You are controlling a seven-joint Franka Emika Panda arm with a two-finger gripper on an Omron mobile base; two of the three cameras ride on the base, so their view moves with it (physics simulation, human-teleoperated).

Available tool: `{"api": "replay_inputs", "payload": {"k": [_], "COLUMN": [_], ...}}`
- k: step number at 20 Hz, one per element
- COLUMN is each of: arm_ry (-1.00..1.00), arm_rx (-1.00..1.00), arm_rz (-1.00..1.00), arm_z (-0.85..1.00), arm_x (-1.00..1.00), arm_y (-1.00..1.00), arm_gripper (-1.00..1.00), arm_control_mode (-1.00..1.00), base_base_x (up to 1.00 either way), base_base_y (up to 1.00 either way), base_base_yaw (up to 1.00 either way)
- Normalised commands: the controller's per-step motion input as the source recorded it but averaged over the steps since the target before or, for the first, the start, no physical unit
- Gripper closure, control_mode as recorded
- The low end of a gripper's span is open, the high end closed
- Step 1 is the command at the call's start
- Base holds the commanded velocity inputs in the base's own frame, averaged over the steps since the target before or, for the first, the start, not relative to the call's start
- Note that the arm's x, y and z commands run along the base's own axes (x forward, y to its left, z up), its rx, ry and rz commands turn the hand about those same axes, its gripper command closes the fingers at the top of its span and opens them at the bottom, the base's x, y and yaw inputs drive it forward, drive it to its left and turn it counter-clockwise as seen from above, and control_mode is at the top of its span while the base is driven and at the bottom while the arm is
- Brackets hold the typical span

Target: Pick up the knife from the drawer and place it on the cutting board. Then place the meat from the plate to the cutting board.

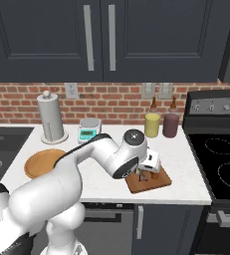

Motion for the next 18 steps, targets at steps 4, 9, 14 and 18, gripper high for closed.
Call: {"api": "replay_inputs", "payload": {"k": [4,9,14,18], "arm_ry": [-0.06,-0.12,-0.17,-0.03], "arm_rx": [0.00,0.01,0.00,0.00], "arm_rz": [-0.01,0.00,0.00,0.04], "arm_z": [0.52,0.39,0.57,0.74], "arm_x": [-0.76,-0.67,-0.44,-0.06], "arm_y": [-0.09,-0.32,-0.24,0.00], "arm_gripper": [-1.00,-1.00,-1.00,-1.00], "arm_control_mode": [-1.00,-1.00,-1.00,-1.00], "base_base_x": [0.00,0.00,0.00,0.00], "base_base_y": [0.00,0.00,0.00,0.00], "base_base_yaw": [0.00,0.00,0.00,0.00]}}
